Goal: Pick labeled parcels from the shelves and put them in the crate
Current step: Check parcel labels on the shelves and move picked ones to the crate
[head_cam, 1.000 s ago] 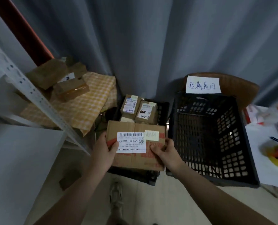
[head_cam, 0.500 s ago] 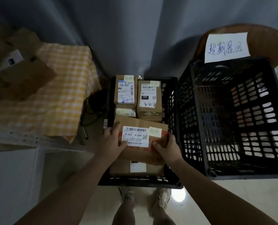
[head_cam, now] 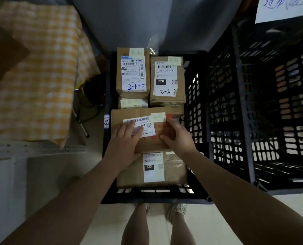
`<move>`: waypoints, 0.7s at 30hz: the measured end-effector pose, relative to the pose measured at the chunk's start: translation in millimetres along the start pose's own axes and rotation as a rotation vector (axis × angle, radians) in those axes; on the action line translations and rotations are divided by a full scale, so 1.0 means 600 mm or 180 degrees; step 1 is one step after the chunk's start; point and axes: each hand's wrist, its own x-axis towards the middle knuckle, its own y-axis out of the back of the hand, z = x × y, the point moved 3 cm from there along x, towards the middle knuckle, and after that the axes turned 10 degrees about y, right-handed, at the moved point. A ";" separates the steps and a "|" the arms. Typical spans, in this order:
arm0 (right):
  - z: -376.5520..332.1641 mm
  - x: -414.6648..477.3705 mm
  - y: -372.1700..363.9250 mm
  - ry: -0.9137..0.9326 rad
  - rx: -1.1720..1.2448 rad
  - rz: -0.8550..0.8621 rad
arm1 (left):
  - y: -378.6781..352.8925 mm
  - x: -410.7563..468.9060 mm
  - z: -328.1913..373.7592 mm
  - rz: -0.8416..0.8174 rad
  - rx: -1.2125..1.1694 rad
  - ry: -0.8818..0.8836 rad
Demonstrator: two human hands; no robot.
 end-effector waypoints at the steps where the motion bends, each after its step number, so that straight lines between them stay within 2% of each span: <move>1: -0.001 0.002 0.003 0.0028 -0.0068 -0.0023 | 0.002 -0.001 0.001 0.0033 0.0028 -0.0030; 8: -0.004 0.005 0.000 0.0298 -0.1169 -0.0579 | 0.011 0.001 0.002 -0.0119 -0.0060 0.0069; 13: -0.027 -0.011 0.024 0.0386 -0.1752 -0.0736 | 0.042 -0.003 0.011 -0.0364 0.0008 0.0214; 21: -0.140 -0.073 0.137 0.1198 -0.2119 -0.0634 | 0.189 -0.082 0.043 0.0267 0.0193 0.0474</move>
